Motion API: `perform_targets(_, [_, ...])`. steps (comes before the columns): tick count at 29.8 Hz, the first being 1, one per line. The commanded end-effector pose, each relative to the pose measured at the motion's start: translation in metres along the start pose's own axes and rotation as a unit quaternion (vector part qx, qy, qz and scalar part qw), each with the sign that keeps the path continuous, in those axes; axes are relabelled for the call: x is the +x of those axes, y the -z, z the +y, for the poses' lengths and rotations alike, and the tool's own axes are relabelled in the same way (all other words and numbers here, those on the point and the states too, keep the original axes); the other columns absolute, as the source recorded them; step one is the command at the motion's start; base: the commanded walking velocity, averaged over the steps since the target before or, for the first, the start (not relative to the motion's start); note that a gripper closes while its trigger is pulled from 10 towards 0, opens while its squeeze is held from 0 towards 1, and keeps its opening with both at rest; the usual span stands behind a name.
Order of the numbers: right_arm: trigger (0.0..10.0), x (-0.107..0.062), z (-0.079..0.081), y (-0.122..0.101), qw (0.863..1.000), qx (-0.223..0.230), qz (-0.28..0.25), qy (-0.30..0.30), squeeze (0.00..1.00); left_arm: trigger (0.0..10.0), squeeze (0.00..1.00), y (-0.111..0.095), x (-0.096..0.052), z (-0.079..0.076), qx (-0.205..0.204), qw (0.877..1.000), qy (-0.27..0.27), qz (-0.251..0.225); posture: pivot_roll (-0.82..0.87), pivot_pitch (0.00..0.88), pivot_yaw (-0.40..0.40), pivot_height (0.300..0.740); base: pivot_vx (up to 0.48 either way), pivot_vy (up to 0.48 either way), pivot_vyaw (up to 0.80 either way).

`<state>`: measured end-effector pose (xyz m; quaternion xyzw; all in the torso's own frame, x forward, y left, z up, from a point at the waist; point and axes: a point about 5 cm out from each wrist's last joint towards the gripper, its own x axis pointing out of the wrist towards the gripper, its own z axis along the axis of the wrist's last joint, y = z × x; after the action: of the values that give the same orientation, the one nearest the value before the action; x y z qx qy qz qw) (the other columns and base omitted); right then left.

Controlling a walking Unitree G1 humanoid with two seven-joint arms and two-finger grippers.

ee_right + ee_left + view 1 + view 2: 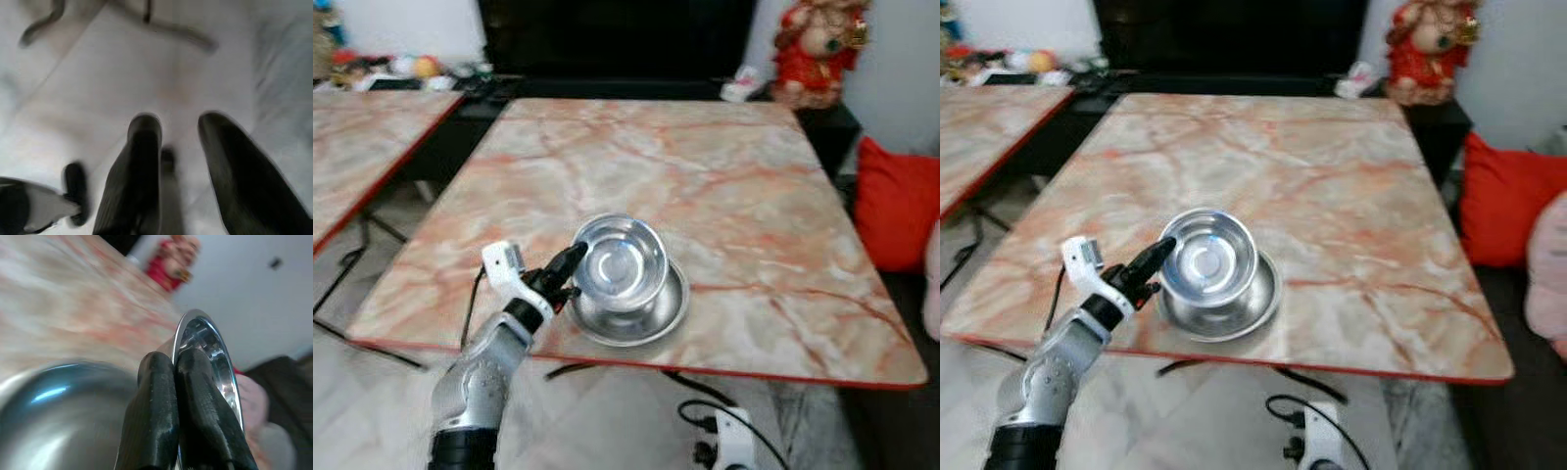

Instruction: Setting the table

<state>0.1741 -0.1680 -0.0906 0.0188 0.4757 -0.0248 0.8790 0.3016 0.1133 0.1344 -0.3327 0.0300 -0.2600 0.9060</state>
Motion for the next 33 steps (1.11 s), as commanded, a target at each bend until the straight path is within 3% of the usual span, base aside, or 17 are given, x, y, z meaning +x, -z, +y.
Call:
perform_targets(1, [10.0, 0.001, 0.016, -0.005, 1.0, 0.0, -0.008, -0.02, 0.0, 10.0, 0.0, -0.016, -0.005, 0.005, 0.019, 1.0, -0.005, -0.019, 0.08, 0.0, -0.003, 0.74, 0.0, 0.0, 0.0])
perform_targets(14, [10.0, 0.001, 0.016, -0.005, 1.0, -0.003, -0.007, -0.022, 0.0, 10.0, 0.0, -0.021, -0.011, -0.008, -0.001, 0.999, 0.037, -0.005, 0.08, 0.0, -0.001, 0.74, 0.0, 0.0, 0.0])
perform_targets(19, [10.0, 0.001, 0.017, -0.005, 1.0, -0.003, -0.007, -0.023, 0.0, 10.0, 0.0, -0.025, -0.022, -0.013, -0.007, 0.998, 0.054, 0.013, 0.08, 0.0, 0.005, 0.74, 0.0, 0.0, 0.0])
perform_targets(26, [10.0, 0.001, 0.017, -0.003, 1.0, -0.008, -0.004, -0.026, 0.0, 10.0, 0.0, -0.029, -0.037, 0.002, 0.005, 0.999, -0.017, 0.037, 0.09, 0.0, 0.006, 0.74, 0.0, 0.0, 0.0])
perform_targets(33, [10.0, 0.001, 0.016, -0.004, 1.0, -0.011, -0.003, -0.025, 0.0, 10.0, 0.0, -0.03, -0.044, 0.011, 0.001, 0.998, -0.052, 0.038, 0.09, 0.0, -0.001, 0.74, 0.0, 0.0, 0.0])
